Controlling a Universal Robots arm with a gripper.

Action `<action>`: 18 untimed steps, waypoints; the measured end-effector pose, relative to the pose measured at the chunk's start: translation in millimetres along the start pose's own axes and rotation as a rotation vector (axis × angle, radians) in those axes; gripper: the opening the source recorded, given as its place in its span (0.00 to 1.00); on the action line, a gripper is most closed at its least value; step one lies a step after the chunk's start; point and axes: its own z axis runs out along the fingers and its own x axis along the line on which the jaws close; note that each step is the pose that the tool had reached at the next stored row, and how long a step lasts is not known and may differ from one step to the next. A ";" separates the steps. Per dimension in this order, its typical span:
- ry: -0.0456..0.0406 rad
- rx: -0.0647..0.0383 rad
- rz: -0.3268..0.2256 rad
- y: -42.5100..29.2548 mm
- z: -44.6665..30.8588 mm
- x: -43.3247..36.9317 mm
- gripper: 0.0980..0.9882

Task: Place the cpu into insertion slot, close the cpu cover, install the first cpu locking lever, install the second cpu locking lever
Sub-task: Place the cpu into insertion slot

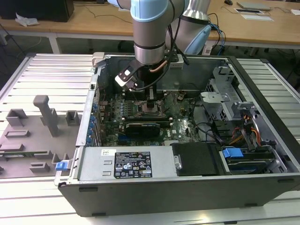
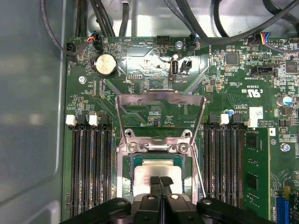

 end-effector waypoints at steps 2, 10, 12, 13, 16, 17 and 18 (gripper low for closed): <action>-0.0001 0.000 0.000 0.2 -2.6 0.0 0.01; -0.0011 0.000 0.000 2.2 -24.3 0.9 0.01; -0.0009 0.008 0.000 2.4 -24.4 0.9 0.01; 0.0016 0.031 0.001 3.8 -24.2 0.9 0.01; 0.0057 0.082 0.002 7.4 -23.8 0.9 0.01; 0.0057 0.082 0.002 7.6 -23.7 0.9 0.01; 0.0059 0.082 0.002 8.5 -23.6 0.9 0.01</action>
